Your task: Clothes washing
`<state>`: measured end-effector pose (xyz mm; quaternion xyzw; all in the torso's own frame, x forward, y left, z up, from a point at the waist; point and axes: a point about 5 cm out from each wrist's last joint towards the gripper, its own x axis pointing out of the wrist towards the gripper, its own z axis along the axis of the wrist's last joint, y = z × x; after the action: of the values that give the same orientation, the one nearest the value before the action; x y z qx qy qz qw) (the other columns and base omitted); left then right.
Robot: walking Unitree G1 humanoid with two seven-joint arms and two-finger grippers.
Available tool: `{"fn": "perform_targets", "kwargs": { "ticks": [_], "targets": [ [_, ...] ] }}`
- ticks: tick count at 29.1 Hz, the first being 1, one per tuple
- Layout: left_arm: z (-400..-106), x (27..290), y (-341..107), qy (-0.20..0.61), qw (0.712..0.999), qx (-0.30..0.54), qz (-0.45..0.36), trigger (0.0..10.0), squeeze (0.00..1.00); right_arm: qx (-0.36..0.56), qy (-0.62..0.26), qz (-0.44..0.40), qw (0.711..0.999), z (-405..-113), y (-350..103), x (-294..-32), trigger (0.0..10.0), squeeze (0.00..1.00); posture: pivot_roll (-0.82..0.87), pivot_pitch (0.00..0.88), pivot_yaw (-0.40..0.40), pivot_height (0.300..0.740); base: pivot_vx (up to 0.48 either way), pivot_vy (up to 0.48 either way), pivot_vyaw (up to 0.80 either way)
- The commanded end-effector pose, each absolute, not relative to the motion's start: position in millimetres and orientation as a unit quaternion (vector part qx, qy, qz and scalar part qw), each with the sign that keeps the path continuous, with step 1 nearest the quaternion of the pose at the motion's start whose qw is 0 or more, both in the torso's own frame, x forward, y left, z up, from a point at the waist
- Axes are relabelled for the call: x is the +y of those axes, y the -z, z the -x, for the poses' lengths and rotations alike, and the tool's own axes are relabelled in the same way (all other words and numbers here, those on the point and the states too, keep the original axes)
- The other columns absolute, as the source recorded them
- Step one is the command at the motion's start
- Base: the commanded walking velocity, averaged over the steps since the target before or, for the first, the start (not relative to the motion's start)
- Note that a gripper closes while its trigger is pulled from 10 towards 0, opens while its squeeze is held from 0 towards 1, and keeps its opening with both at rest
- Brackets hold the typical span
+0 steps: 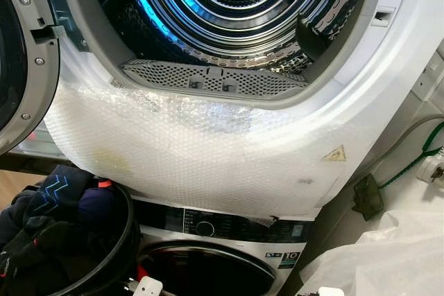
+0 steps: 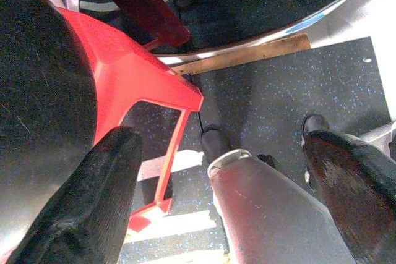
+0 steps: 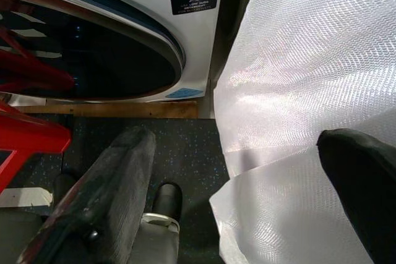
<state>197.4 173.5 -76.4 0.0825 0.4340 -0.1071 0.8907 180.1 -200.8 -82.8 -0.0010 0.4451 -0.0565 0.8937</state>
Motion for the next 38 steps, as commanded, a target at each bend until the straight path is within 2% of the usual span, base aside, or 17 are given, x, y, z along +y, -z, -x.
{"fn": "perform_targets", "kwargs": {
  "ticks": [1,23,24,26,36,38],
  "targets": [
    [-190.0,198.6,76.8,0.038,0.899,0.436,0.019,10.0,0.0,0.476,-0.025,-0.013,0.879,-182.8,87.2,-159.3,10.0,0.0,0.08,0.0,0.054,0.74,0.0,0.0,0.0],
    [-190.5,198.6,76.5,0.039,0.899,0.435,0.019,10.0,0.0,0.475,-0.027,-0.016,0.879,-182.9,87.1,-158.9,10.0,0.0,0.08,0.0,0.054,0.74,0.0,0.0,0.0],
    [-191.5,193.3,76.0,0.069,0.898,0.433,0.028,10.0,0.0,0.495,-0.087,0.023,0.864,-173.5,91.6,-152.8,10.0,0.0,0.08,0.0,0.049,0.74,0.0,0.0,0.0],
    [-191.8,190.6,75.8,0.084,0.897,0.433,0.032,10.0,0.0,0.504,-0.112,0.041,0.856,-169.0,93.6,-150.6,10.0,0.0,0.08,0.0,0.047,0.74,0.0,0.0,0.0],
    [-191.9,186.0,74.9,0.117,0.893,0.43,0.06,10.0,0.0,0.508,-0.113,0.051,0.852,-167.8,94.2,-151.8,10.0,0.0,0.08,0.0,0.043,0.74,0.0,0.0,0.0],
    [-196.6,179.7,70.9,0.175,0.889,0.42,0.051,10.0,0.0,0.506,-0.112,0.063,0.853,-168.4,94.0,-153.2,10.0,0.0,0.08,0.0,0.039,0.74,0.0,0.0,0.0]
  ]
}}
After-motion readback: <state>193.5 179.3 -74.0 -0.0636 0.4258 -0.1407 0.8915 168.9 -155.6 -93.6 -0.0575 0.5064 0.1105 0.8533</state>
